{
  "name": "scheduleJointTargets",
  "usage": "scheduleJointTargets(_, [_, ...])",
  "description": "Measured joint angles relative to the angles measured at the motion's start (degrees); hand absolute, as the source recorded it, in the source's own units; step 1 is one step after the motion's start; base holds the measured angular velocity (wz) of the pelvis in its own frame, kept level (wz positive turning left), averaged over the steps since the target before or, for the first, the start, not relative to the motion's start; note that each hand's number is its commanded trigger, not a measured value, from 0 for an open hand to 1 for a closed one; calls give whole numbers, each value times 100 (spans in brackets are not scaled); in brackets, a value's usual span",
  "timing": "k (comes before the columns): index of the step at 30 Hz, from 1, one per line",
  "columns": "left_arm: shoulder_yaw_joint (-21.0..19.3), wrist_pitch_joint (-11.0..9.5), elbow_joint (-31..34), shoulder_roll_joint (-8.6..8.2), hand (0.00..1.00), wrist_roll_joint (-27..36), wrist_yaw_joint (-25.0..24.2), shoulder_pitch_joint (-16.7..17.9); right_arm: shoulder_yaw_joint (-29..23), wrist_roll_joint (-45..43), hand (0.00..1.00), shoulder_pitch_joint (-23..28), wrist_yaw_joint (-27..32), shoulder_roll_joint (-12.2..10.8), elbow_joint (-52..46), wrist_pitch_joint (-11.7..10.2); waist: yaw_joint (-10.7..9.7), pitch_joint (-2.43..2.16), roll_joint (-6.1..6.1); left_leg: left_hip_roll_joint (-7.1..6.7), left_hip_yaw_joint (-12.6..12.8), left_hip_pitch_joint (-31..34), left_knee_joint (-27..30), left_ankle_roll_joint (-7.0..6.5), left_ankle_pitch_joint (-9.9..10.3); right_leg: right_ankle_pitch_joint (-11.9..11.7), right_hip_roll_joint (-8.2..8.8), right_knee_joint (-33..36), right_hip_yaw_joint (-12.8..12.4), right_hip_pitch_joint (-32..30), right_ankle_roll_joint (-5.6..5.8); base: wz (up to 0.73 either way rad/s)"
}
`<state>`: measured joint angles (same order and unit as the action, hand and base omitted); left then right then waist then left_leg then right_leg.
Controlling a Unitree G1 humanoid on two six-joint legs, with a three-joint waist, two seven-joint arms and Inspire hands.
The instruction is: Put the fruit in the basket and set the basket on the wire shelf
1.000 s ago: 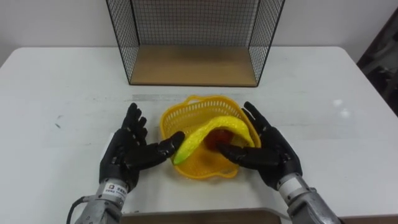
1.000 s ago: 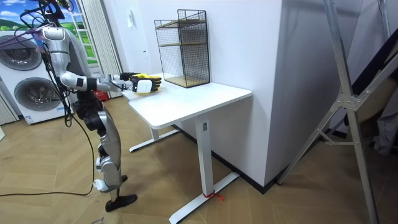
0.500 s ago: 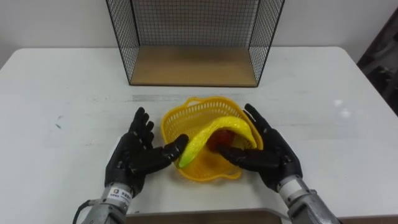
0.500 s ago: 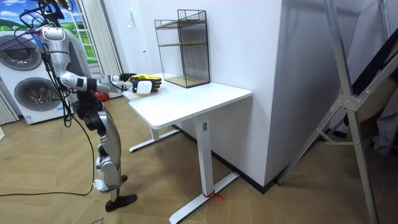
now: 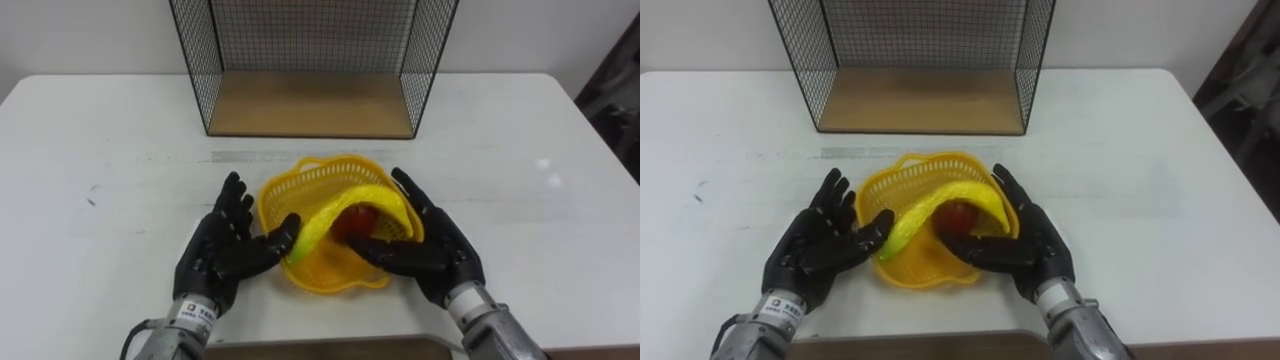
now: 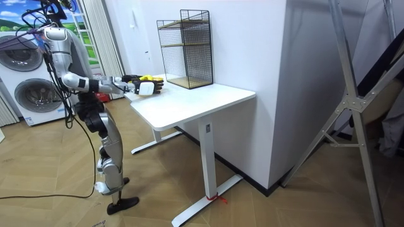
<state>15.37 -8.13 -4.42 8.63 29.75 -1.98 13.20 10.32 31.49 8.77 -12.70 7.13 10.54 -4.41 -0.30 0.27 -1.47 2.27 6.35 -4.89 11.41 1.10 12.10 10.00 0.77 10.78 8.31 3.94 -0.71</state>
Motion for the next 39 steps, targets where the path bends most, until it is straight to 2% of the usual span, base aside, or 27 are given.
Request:
scheduleJointTargets(2, [85, -40, -2, -7, 0, 5, 0, 0, 18, -7, 0, -9, 14, 0, -8, -10, 2, 8, -2, 0, 3, 3, 0, 0, 0, 1, 1, 2, -13, -8, 0, 0])
scheduleJointTargets(5, [114, -85, 0, -63, 0, 11, 0, -22, 131, -7, 0, -87, 119, -10, -35, -9, -25, 50, -22, 1, 4, 21, 6, 0, 0, 1, -3, 2, -29, -28, 0, 0])
scheduleJointTargets(6, [120, -100, 0, -123, 0, 11, 1, -22, 169, -8, 0, -95, 133, -12, -55, -10, -27, 53, -25, 0, 4, 22, 7, 0, 0, 1, -3, -4, -34, -35, 1, 0])
scheduleJointTargets(9, [167, -108, -2, -164, 0, 12, 1, -100, 228, -13, 0, -191, 189, -59, -55, -10, -38, 62, -18, -1, 11, 50, 5, 0, 0, 1, -4, 8, -34, -105, 1, -2])
scheduleJointTargets(20, [154, -156, 0, -164, 0, 12, 1, -464, 183, -38, 0, -322, 399, -39, -392, -9, -101, 61, -10, 3, 21, 51, -13, 0, 0, 0, -6, 22, -46, -94, 1, -1])
scheduleJointTargets(34, [55, -221, 86, -258, 0, 3, 31, -467, 177, -41, 0, -322, 404, -67, -573, -10, -113, 62, 0, 10, 79, 26, -11, 0, 0, -2, -2, 83, -43, -98, 0, 0])
scheduleJointTargets(39, [-9, -232, 412, -288, 0, 4, 57, -467, 140, -40, 0, -316, 410, -67, -914, -10, -103, 55, 16, 11, 106, 10, -5, -1, 0, -2, -1, 99, -71, -98, 0, -2])
